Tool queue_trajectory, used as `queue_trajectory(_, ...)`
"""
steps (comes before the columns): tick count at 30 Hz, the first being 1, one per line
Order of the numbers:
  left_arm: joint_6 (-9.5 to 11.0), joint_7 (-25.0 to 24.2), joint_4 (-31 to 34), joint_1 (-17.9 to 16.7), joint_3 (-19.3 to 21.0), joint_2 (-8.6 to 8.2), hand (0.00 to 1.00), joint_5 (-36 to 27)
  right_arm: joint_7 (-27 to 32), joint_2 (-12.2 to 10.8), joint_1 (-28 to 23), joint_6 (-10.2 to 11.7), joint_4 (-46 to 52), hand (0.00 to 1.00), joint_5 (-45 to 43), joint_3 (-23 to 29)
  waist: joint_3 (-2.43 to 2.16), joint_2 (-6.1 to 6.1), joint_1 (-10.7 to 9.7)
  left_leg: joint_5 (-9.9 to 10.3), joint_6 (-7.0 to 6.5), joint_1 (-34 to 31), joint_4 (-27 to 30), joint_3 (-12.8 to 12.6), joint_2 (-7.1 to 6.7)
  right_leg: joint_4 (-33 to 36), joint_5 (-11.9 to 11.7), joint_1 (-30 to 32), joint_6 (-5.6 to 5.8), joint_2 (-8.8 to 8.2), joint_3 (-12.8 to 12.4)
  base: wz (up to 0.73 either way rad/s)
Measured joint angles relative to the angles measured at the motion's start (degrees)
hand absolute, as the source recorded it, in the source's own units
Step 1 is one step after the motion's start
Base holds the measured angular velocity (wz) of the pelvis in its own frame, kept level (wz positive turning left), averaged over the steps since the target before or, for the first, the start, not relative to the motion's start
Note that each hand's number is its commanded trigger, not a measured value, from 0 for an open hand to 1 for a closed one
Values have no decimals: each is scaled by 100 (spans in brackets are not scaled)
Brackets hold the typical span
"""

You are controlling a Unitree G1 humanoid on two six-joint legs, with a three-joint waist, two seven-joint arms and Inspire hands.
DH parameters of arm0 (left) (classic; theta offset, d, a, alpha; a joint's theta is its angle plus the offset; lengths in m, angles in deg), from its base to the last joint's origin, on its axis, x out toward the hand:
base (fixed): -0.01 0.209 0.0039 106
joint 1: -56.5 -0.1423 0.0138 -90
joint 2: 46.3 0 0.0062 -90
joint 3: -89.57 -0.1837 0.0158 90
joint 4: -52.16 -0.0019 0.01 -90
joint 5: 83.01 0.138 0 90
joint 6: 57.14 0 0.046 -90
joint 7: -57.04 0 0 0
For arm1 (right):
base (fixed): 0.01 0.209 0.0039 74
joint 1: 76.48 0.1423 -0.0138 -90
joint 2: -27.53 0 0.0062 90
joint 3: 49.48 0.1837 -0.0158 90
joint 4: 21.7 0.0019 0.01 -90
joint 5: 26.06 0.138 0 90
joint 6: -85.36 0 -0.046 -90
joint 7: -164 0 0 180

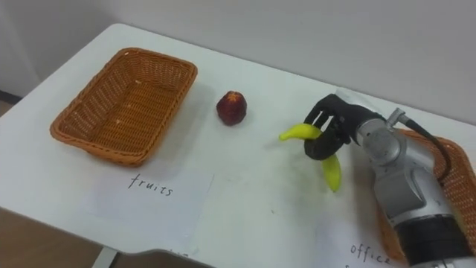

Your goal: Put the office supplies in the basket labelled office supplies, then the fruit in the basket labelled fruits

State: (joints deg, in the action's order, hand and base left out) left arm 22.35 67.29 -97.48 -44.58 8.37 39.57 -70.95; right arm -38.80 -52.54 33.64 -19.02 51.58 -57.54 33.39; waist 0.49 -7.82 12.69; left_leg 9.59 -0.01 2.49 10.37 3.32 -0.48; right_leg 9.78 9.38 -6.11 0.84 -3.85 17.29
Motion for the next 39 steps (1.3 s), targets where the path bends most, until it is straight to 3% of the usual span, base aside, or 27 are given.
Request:
queue_trajectory(10,7,15,275,-51,4,-9,0,1,444,-127,-1,70,0,100,134,211,9,53,-8,0,0,120,-6,7,2,-3,0,-122,0,1,2,0)
queue_trajectory(13,4,32,287,-93,4,-24,0,2,470,-173,-3,67,36,100,168,211,-7,83,-46,0,0,131,3,-4,2,0,0,-131,0,2,-19,0)
queue_trajectory(17,6,45,291,-119,-13,-124,0,-1,483,-398,-5,78,252,100,262,214,-42,174,-155,-1,-1,149,6,-2,1,1,0,-182,0,-2,-4,0)
queue_trajectory(20,48,48,288,-94,-16,-168,0,-8,484,-440,-5,127,346,100,403,214,-31,210,-173,0,-1,167,-26,-2,3,2,1,-203,1,0,1,0)
queue_trajectory(29,131,57,243,-98,0,-191,0,-11,556,-589,-4,237,683,100,520,379,-53,166,-265,1,-2,129,16,-18,-7,-4,3,-173,5,-4,2,0)
queue_trajectory(39,189,200,168,-165,-3,-192,0,-18,922,-588,-4,378,823,100,933,378,-14,114,-266,9,-9,143,6,-16,1,2,3,-204,5,0,0,0)
